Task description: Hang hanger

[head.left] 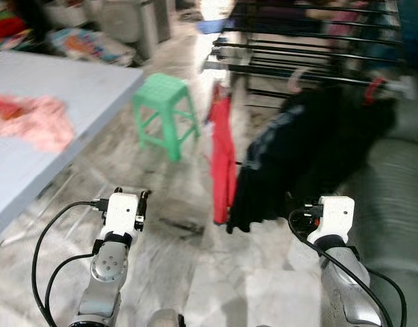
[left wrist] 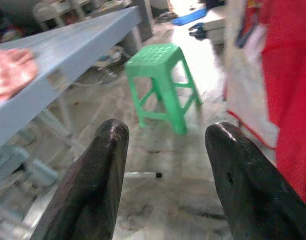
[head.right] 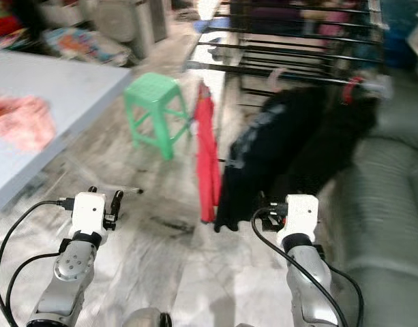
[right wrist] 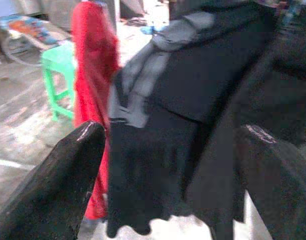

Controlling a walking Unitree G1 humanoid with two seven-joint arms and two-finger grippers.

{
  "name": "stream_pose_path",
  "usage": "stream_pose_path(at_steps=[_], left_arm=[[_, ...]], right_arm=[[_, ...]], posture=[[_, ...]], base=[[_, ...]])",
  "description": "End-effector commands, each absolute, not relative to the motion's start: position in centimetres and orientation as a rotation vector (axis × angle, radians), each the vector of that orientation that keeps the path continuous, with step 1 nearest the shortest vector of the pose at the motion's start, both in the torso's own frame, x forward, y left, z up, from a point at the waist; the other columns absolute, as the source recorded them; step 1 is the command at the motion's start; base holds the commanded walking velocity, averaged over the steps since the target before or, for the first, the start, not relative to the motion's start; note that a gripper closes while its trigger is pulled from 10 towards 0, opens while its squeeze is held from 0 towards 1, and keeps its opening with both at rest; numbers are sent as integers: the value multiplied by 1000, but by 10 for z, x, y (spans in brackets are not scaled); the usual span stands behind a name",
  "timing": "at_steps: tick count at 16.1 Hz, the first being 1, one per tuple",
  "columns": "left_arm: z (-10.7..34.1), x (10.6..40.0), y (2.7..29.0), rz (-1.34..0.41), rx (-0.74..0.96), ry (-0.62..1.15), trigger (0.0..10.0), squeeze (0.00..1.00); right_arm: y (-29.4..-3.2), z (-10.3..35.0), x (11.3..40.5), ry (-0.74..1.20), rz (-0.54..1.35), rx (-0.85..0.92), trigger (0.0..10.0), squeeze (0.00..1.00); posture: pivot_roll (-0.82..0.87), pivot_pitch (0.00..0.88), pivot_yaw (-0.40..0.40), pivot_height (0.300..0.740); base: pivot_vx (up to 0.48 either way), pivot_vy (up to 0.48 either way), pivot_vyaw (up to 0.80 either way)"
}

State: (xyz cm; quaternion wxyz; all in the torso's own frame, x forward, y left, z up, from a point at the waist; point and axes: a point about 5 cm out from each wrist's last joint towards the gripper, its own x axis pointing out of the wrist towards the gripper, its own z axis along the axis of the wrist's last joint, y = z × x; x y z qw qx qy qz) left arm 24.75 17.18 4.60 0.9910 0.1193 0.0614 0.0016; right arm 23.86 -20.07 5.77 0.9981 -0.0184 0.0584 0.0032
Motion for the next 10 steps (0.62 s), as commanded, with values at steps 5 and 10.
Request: stream_pose_path(at_steps=[5,10], left_arm=[[46,248,173,2,239,126,10000,0],[49,251,170,-44,214,109,10000,0]], right_arm=[[-196,60,242,101,25,-36,10000,0],[-198,61,243,91,8,-21,10000,0]], posture=[[-31,0,62,740],[-36,0,63,740]], base=[[0,0,640],[76,0,0]])
